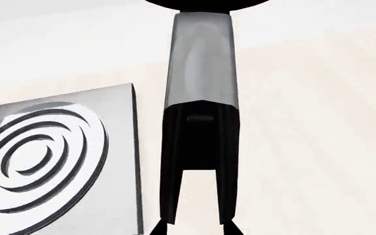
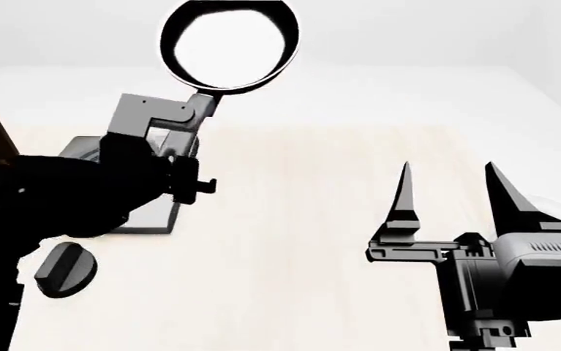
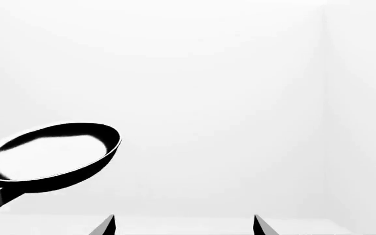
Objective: Put the frying pan on top of the cabinet.
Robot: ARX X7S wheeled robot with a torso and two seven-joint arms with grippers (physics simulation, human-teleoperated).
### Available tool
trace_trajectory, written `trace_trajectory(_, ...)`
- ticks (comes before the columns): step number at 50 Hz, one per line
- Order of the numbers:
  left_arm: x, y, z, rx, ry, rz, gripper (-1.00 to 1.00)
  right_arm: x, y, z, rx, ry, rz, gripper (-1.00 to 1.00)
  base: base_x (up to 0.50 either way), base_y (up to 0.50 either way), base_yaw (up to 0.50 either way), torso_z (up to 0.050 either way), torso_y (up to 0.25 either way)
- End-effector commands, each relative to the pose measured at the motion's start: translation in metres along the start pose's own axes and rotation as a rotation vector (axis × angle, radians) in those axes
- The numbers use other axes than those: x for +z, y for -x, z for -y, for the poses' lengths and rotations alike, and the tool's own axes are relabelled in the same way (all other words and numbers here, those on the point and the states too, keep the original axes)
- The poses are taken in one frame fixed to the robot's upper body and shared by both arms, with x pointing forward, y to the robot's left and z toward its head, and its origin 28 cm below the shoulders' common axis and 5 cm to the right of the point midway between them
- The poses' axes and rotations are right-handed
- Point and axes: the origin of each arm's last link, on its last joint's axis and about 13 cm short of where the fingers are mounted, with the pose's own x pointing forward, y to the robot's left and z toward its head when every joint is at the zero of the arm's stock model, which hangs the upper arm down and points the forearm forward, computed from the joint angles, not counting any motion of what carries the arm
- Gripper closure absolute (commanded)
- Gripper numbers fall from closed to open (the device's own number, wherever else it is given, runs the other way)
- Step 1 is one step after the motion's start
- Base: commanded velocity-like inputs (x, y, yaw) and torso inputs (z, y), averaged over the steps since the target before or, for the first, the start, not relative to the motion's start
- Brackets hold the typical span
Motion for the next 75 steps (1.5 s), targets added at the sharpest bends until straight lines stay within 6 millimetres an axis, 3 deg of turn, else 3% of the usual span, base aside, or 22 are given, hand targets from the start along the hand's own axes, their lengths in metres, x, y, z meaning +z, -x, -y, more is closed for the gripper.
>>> trace_trajectory(1, 0.053, 0.021, -0.032, 0.186, 0.145, 0.113, 1.0, 0.0, -0.001, 0.001, -0.002, -0.003, -0.003, -1.0, 0.0, 0.0, 0.0, 0.0, 0.0)
trace_trajectory(11, 0.076, 0.042, -0.064, 0.325, 0.254, 0.131, 1.0, 0.0, 0.001, 0.0, 0.002, -0.003, 0.0, -1.0, 0.0, 0.0, 0.0, 0.0, 0.002)
trace_trajectory(26, 0.116, 0.017, -0.129, 0.552, 0.368, 0.083, 1.0, -0.002, 0.0, -0.001, 0.007, -0.003, -0.007, -1.0, 0.0, 0.0, 0.0, 0.0, 0.002)
trace_trajectory(75, 0.064, 0.023, -0.175, 1.037, 0.705, -0.159, 1.0, -0.005, 0.0, -0.004, 0.025, -0.001, -0.018, -1.0, 0.0, 0.0, 0.0, 0.001, 0.001)
